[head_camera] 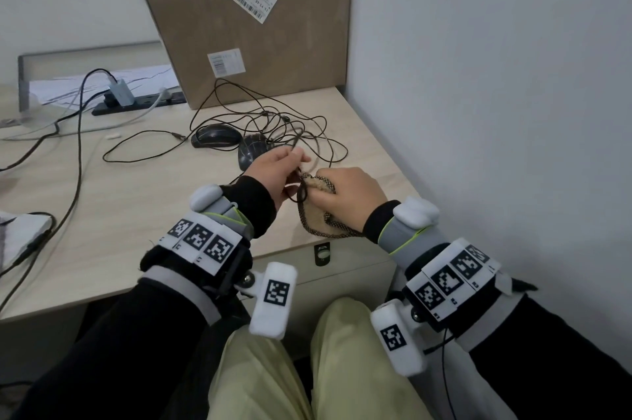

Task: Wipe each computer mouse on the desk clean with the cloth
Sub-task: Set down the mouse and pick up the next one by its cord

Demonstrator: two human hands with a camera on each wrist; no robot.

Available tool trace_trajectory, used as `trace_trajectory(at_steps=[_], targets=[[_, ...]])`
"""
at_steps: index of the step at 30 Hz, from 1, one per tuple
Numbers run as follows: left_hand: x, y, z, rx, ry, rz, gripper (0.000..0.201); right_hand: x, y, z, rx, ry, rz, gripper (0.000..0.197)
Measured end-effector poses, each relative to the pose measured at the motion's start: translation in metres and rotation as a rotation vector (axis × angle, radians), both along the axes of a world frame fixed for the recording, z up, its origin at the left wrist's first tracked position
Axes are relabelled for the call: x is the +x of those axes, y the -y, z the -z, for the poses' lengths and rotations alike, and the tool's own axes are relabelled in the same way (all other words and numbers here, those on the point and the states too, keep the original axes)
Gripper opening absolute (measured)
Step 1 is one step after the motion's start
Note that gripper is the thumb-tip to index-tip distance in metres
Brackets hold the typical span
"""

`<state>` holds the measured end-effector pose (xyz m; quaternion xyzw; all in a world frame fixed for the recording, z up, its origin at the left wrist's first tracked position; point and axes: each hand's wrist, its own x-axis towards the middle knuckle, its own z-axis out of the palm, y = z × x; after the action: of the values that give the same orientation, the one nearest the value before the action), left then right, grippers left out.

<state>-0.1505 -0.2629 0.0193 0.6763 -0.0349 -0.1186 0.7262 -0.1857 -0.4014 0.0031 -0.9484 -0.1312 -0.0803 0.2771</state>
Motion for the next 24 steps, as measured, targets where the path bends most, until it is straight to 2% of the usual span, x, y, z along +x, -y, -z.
trace_trajectory(at_steps=[6, 8, 10, 13, 18, 21, 24], targets=[[0.005, -0.005, 0.001, -0.458, -0.12, -0.144, 0.034, 0.003, 0.005, 0.006, -0.04, -0.012, 0.064, 0.034], [0.01, -0.012, -0.001, -0.531, -0.135, -0.196, 0.032, 0.003, 0.01, 0.007, -0.05, 0.012, 0.095, 0.03], [0.016, -0.022, -0.006, -0.522, -0.124, -0.251, 0.03, 0.003, 0.019, 0.007, -0.055, 0.03, 0.154, 0.027], [0.025, -0.04, -0.008, -0.402, -0.027, -0.342, 0.031, 0.005, 0.039, 0.002, -0.037, 0.055, 0.273, 0.023], [0.037, -0.073, 0.0, 0.011, 0.148, -0.542, 0.034, 0.013, 0.071, -0.008, 0.089, 0.138, 0.465, 0.024], [0.033, -0.074, 0.004, 0.249, 0.25, -0.53, 0.034, 0.017, 0.069, -0.01, 0.185, 0.114, 0.423, 0.027], [0.021, -0.055, 0.004, 0.361, 0.34, -0.445, 0.032, 0.019, 0.058, -0.013, 0.298, 0.095, 0.405, 0.031]])
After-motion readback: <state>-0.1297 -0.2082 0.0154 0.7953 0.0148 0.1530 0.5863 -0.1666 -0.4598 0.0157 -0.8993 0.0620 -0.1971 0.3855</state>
